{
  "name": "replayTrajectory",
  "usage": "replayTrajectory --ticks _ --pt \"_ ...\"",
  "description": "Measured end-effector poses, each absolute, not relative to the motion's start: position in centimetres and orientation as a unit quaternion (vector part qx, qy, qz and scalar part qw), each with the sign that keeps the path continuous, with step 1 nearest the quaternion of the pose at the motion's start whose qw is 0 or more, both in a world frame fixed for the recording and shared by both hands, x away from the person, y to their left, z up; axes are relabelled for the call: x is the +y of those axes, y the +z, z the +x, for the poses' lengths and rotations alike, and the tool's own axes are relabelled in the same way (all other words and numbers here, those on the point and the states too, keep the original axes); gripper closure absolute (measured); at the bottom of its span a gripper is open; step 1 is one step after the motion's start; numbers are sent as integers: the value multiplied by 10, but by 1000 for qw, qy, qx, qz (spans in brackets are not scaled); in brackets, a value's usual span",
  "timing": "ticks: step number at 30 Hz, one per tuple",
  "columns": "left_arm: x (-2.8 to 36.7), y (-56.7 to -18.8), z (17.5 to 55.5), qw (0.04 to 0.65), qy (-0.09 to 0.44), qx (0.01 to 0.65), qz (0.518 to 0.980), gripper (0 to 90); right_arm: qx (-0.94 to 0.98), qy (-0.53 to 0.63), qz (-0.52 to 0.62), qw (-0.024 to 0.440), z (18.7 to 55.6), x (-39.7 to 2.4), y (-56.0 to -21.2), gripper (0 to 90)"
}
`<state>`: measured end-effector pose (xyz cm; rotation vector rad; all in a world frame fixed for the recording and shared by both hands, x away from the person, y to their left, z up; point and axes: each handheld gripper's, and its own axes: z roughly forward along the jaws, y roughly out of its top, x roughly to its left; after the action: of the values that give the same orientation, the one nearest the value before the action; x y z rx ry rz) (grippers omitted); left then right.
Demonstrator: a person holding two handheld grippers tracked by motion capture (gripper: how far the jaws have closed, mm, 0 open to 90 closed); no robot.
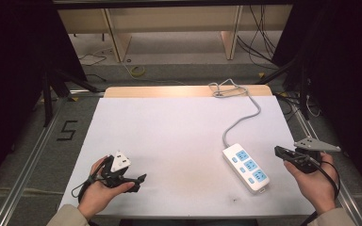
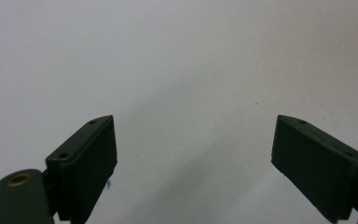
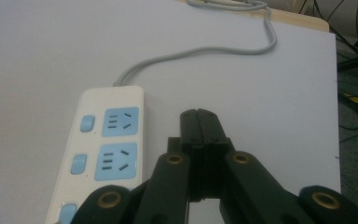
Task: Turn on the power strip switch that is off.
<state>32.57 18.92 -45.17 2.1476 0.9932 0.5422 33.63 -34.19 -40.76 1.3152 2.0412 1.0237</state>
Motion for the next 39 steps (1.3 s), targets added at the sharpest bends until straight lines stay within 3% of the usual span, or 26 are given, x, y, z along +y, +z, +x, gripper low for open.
replayTrajectory --ticks 39 --pt "189 -452 326 346 206 387 829 139 781 368 456 218 345 -316 -399 900"
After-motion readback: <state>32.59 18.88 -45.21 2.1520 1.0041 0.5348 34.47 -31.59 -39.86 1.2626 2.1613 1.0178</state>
